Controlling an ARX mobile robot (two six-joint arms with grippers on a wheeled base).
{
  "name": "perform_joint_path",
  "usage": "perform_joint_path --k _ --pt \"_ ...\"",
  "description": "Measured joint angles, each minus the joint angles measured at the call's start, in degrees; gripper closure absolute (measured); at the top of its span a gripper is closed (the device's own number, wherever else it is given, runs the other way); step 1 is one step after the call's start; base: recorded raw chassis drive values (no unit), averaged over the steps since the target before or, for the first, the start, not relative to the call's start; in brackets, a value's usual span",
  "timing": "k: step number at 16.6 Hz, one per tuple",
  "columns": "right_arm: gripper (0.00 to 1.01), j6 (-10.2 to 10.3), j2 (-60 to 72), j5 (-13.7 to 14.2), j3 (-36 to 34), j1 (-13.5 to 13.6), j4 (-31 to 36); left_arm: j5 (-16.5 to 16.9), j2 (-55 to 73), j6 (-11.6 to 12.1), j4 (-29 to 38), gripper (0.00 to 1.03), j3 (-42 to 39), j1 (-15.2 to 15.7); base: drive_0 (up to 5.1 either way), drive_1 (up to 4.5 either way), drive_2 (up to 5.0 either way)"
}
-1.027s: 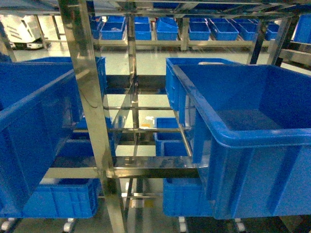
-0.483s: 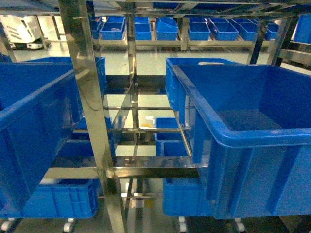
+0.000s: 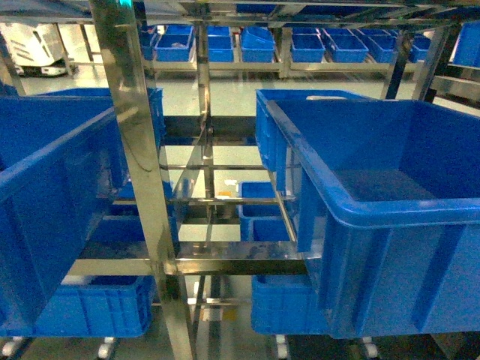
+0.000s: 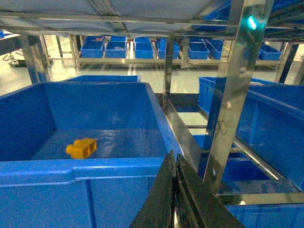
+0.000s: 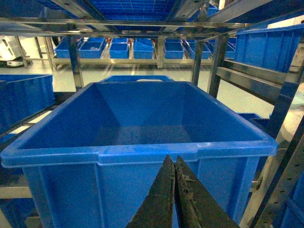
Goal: Sort and place red and yellow blocks in left bins
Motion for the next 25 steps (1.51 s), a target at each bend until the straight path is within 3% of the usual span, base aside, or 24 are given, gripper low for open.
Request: perform_joint_path --k 4,6,8,9,10,11,19,21,25 --pt "0.99 0.00 -4.42 0.00 0.00 0.00 -4.37 0.00 -5.22 0.00 -5.01 1.01 0.00 0.00 0.0 0.00 0.0" --pt "0.99 0.00 -9.55 -0.07 0.02 0.00 -12.00 0.00 -6.84 0.00 -6.56 1.01 0.00 0.00 0.0 0.00 0.0" --pt "0.99 0.00 -13.44 -0.04 0.02 0.00 -15.23 -0.07 -7.52 0.00 -7.34 1.01 0.00 0.00 0.0 0.00 0.0" --pt "0.99 -0.02 -14.38 -0.17 0.11 0.00 -13.81 0.00 -8.04 0.02 -7.85 1.01 0.00 0.00 0.0 0.00 0.0" --pt "0.99 0.00 -14.38 -0.07 0.02 0.00 -15.08 0.09 -13.18 0.04 -15.69 1.01 0.04 0.00 0.0 0.00 0.0" --pt "0.99 0.00 -14.38 0.00 0.02 0.00 -15.12 -0.02 -17.33 0.04 -17.66 1.01 0.04 0.00 0.0 0.00 0.0" --pt "0.98 -0.04 -14.43 -0.02 0.02 0.00 -14.93 -0.02 -17.22 0.20 -17.90 1.01 0.04 -0.04 0.0 0.00 0.0" --pt "0.77 -0.02 -14.43 -0.04 0.02 0.00 -14.93 -0.02 -17.22 0.20 -17.90 0.89 0.04 -0.07 0.0 0.00 0.0" --pt "0.29 -0.02 -14.43 -0.04 0.02 0.00 -14.93 -0.02 -17.22 0.22 -17.90 0.42 0.04 -0.07 0.0 0.00 0.0"
